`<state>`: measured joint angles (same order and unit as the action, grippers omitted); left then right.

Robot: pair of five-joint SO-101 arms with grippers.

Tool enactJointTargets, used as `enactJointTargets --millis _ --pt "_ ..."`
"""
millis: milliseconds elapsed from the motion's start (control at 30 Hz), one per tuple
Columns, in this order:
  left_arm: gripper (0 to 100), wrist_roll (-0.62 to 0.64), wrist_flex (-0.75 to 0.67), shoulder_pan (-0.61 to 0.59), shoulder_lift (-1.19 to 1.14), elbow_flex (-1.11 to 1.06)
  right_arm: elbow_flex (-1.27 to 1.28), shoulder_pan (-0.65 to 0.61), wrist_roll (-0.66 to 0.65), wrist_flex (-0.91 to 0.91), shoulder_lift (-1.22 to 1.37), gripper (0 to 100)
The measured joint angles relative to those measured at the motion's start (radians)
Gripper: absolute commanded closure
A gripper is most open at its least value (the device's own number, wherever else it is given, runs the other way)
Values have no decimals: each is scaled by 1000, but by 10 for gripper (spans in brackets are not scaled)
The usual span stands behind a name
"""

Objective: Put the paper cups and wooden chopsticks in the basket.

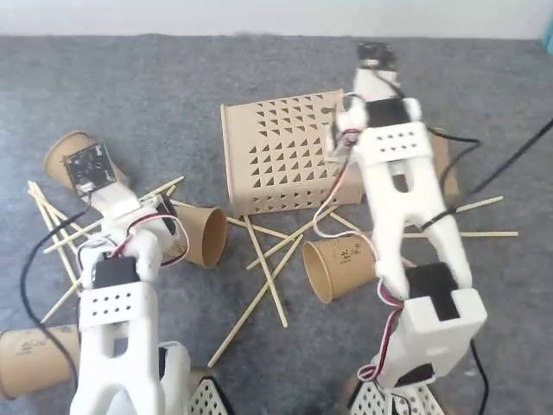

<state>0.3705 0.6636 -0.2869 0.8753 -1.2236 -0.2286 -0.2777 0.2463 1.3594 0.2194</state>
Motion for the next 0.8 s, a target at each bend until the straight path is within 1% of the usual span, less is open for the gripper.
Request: enactJointTargets --millis 133,333,500,600,767,800 --pt "906 0 -15 0 26 -14 -26 -20 0 -40 0 688" --pt "906 0 -17 0 34 -14 -28 -9 -2 -94 64 688" --pt "906 0 -17 0 34 -14 -29 20 -41 -130 132 694" --pt "906 0 -17 0 34 -14 -49 26 -48 -152 161 764" --pt "906 0 -17 0 34 -14 -71 17 -51 -160 181 983" --pt "906 0 -17 0 34 -14 -71 12 -52 -160 183 997"
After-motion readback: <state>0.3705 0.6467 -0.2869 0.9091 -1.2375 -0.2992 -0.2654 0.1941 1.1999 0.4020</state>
